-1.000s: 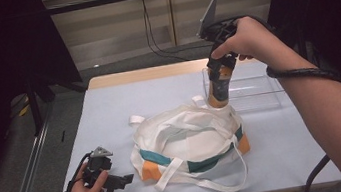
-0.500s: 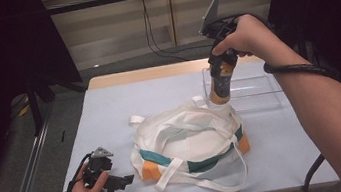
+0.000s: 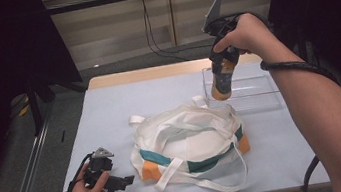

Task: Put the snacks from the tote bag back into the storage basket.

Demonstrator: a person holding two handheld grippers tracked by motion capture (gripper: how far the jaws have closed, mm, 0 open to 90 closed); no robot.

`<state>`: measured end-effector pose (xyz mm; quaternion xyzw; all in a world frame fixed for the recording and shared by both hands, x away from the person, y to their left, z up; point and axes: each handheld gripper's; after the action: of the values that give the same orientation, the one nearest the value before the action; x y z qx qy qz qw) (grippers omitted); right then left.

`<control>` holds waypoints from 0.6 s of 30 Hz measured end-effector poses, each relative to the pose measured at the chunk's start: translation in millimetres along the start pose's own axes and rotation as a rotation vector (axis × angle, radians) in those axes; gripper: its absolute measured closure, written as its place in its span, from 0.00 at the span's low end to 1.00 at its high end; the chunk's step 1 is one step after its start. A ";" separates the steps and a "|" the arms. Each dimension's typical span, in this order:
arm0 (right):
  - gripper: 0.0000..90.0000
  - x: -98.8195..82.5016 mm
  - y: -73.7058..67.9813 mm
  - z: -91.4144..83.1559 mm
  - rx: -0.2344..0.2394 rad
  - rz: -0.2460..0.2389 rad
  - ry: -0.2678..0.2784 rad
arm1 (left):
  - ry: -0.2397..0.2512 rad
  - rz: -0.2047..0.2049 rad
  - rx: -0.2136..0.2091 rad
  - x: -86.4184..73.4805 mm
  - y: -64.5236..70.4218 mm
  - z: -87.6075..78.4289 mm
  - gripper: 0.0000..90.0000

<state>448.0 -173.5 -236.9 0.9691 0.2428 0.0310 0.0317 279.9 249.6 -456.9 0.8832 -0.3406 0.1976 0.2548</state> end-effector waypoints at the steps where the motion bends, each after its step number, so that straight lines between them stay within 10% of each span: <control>1: 0.33 0.7 1.1 1.0 0.003 0.005 -0.001 | -0.011 0.010 0.002 0.1 -0.8 -0.4 0.03; 18: 0.33 10.6 8.8 18.6 -0.030 0.051 -0.027 | -0.027 0.020 0.000 0.1 -1.5 2.2 0.03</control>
<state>462.8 -177.1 -254.3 0.9747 0.2169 0.0225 0.0486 281.4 249.3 -459.0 0.8822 -0.3529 0.1885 0.2484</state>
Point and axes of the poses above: each handheld gripper's, and its own axes: z roughly forward along the jaws, x roughly out of its top, y roughly to its right, and after that the axes turned 10 degrees about -x, right-handed
